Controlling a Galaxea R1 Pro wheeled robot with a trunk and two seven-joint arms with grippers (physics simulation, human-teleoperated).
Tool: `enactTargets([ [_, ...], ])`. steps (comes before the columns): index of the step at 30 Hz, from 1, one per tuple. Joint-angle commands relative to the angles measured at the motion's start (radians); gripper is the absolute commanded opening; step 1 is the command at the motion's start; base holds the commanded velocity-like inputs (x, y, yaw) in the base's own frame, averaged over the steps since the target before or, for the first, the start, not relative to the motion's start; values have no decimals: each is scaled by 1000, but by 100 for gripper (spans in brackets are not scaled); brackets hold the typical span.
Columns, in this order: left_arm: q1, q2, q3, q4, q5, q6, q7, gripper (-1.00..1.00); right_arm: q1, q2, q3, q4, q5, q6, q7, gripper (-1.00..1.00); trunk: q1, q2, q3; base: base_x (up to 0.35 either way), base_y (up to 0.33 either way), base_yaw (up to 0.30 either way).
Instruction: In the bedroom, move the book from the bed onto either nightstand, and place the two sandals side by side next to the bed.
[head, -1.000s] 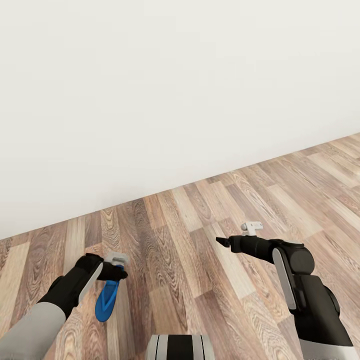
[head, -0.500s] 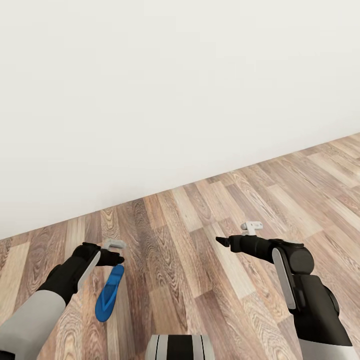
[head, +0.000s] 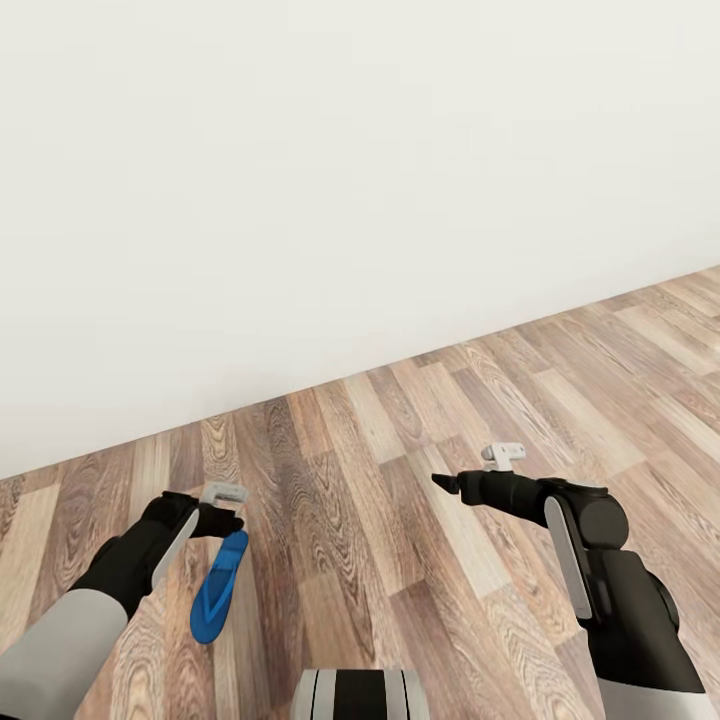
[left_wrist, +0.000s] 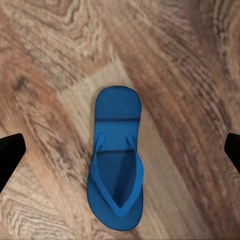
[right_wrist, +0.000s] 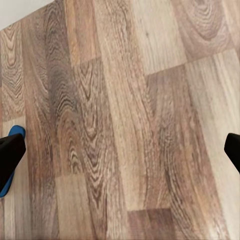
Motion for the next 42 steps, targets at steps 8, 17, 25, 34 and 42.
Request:
enactTargets([
  [8,11,3,-4,-1,10,-16,20,100,3,-1,-3,-1,-2,6,2,100,3,-2,-24,0,0,0],
  [17,17,4,-3,-1,14,-52,19,100,-4,-19,-15,-1,-2,6,3,100,7,-4,-59,0,0,0],
  [25,19,5,-2,0,16,-62,19,100,0,-21,-14,-1,-2,5,3,100,10,-6,-90,0,0,0],
  [34,19,7,-1,0,14,-92,21,100,1,-23,-14,-1,-2,5,3,100,13,-7,-117,0,0,0],
  [42,20,27,-1,2,16,-121,17,100,0,-23,-15,-1,-2,5,3,100,13,-7,-117,0,0,0],
])
